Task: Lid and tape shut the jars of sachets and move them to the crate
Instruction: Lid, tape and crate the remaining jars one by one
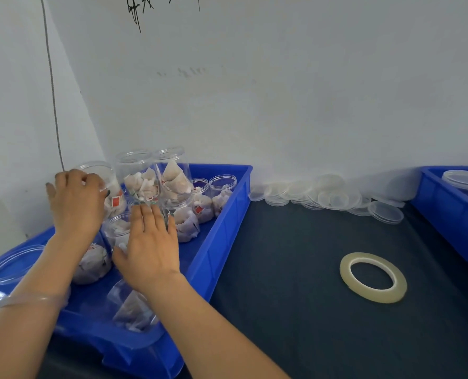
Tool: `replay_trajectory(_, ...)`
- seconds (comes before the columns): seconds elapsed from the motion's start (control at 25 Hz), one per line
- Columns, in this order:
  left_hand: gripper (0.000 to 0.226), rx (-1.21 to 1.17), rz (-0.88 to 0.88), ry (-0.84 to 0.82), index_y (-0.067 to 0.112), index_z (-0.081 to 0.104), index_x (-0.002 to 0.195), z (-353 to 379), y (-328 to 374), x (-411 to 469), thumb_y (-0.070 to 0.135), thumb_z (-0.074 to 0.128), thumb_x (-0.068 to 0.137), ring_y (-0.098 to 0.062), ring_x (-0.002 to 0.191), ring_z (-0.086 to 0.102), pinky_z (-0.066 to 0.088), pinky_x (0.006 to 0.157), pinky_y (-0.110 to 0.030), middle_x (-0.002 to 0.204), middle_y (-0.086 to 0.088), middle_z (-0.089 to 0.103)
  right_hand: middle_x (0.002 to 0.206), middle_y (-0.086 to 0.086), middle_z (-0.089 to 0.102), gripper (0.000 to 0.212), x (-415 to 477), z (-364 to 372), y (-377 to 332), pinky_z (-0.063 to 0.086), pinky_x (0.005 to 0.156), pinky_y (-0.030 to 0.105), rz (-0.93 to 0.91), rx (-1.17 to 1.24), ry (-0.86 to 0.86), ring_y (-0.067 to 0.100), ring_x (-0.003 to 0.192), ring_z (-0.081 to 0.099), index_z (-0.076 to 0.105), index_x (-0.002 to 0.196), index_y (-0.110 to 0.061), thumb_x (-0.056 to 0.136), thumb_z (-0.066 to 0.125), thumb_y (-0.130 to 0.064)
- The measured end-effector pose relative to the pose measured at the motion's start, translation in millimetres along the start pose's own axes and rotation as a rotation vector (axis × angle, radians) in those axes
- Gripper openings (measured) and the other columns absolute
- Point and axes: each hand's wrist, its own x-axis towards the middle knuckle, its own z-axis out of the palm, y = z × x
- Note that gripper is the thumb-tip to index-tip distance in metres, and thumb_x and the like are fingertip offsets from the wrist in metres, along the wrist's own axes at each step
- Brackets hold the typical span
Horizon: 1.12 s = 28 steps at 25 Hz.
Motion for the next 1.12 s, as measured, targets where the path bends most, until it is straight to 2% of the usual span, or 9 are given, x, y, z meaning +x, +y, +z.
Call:
replay_trajectory(0.12, 0.017, -0.111, -0.008, 0.018, -0.006, 0.066, 0.103, -20.1, 10.1, -12.6, -0.001, 0.068, 0.087, -0.046, 0.102, 0.051, 0.046, 0.071, -0.056, 0.113, -0.025, 0.053, 0.166, 0.013, 0.001, 0.088, -1.0, 1.0, 0.8, 0.001, 0.123, 0.051, 0.053, 0.091, 0.031, 0.030, 0.153, -0.006, -0.001, 0.157, -0.010, 0.097, 0.055, -0.042)
replay_trajectory(0.36, 0.016, -0.296, 0.171, 0.236, 0.003, 0.064, 0.102, -91.2, 67.0, -47.7, 0.007, 0.070, 0.087, -0.040, 0.091, 0.059, 0.050, 0.064, -0.052, 0.112, -0.015, 0.051, 0.164, 0.009, -0.016, 0.104, -10.2, -16.2, -0.4, 0.002, 0.123, 0.054, 0.081, 0.216, 0.193, 0.026, 0.152, -0.017, -0.025, 0.149, -0.028, 0.092, 0.058, -0.050)
replay_trajectory(0.44, 0.018, -0.358, 0.254, 0.226, 0.005, 0.066, 0.103, -113.5, 94.1, -62.4, 0.011, 0.070, 0.087, -0.034, 0.084, 0.062, 0.050, 0.062, -0.044, 0.111, -0.013, 0.053, 0.165, 0.012, -0.003, 0.096, -20.0, -35.9, 8.5, 0.010, 0.122, 0.054, 0.052, 0.273, 0.387, 0.026, 0.153, -0.006, -0.016, 0.152, -0.026, 0.089, 0.053, -0.047)
replay_trajectory(0.52, 0.018, -0.435, 0.312, 0.191, 0.008, 0.067, 0.103, -129.7, 123.3, -78.6, 0.017, 0.068, 0.087, -0.026, 0.078, 0.061, 0.052, 0.058, -0.039, 0.110, -0.008, 0.054, 0.161, 0.013, 0.022, 0.089, -36.4, -57.6, 33.0, 0.028, 0.118, 0.050, 0.030, 0.308, 0.606, 0.027, 0.150, 0.021, 0.004, 0.155, -0.017, 0.086, 0.056, -0.038)
replay_trajectory(0.6, 0.018, -0.525, 0.366, 0.163, 0.012, 0.068, 0.099, -135.7, 153.5, -95.6, 0.023, 0.065, 0.085, -0.021, 0.076, 0.060, 0.053, 0.055, -0.037, 0.107, -0.004, 0.055, 0.153, 0.004, 0.037, 0.085, -61.5, -74.5, 66.7, 0.044, 0.106, 0.038, 0.058, 0.317, 0.715, 0.021, 0.137, 0.044, 0.016, 0.153, -0.021, 0.082, 0.059, -0.039)
replay_trajectory(0.76, 0.013, -0.595, 0.459, 0.012, 0.021, 0.071, 0.091, -113.8, 216.3, -132.4, 0.028, 0.074, 0.081, -0.015, 0.081, 0.063, 0.044, 0.051, -0.025, 0.099, 0.004, 0.060, 0.146, -0.013, 0.040, 0.089, -127.3, -83.8, 136.4, 0.048, 0.083, 0.017, 0.239, 0.351, 0.588, 0.011, 0.122, 0.056, 0.011, 0.148, -0.042, 0.077, 0.066, -0.050)
replay_trajectory(0.92, 0.021, -0.709, 0.459, -0.167, 0.030, 0.069, 0.099, -60.2, 259.6, -165.6, 0.033, 0.078, 0.080, -0.008, 0.099, 0.058, 0.049, 0.054, -0.021, 0.108, 0.013, 0.054, 0.153, -0.013, 0.021, 0.098, -166.5, -78.2, 194.8, 0.039, 0.096, 0.008, 0.320, 0.302, 0.463, 0.005, 0.140, 0.034, 0.009, 0.155, -0.029, 0.083, 0.076, -0.035)
replay_trajectory(1.04, 0.064, -0.997, 0.316, -0.357, 0.042, 0.052, 0.128, -29.0, 278.5, -168.4, 0.042, 0.081, 0.071, 0.003, 0.126, 0.040, 0.044, 0.083, -0.010, 0.137, 0.020, 0.038, 0.149, -0.023, 0.014, 0.101, -169.0, -78.8, 216.1, 0.032, 0.106, 0.008, 0.326, 0.410, 0.441, 0.004, 0.144, 0.025, 0.006, 0.151, -0.028, 0.082, 0.079, -0.018)
replay_trajectory(1.12, 0.095, -1.263, 0.144, -0.560, 0.041, 0.033, 0.144, -17.1, 294.2, -163.4, 0.044, 0.087, 0.066, 0.010, 0.126, 0.041, 0.040, 0.094, -0.009, 0.143, 0.021, 0.038, 0.148, -0.032, 0.004, 0.102, -167.8, -80.6, 222.1, 0.033, 0.110, 0.013, 0.327, 0.424, 0.380, 0.008, 0.144, 0.029, 0.008, 0.153, -0.023, 0.080, 0.079, -0.016)
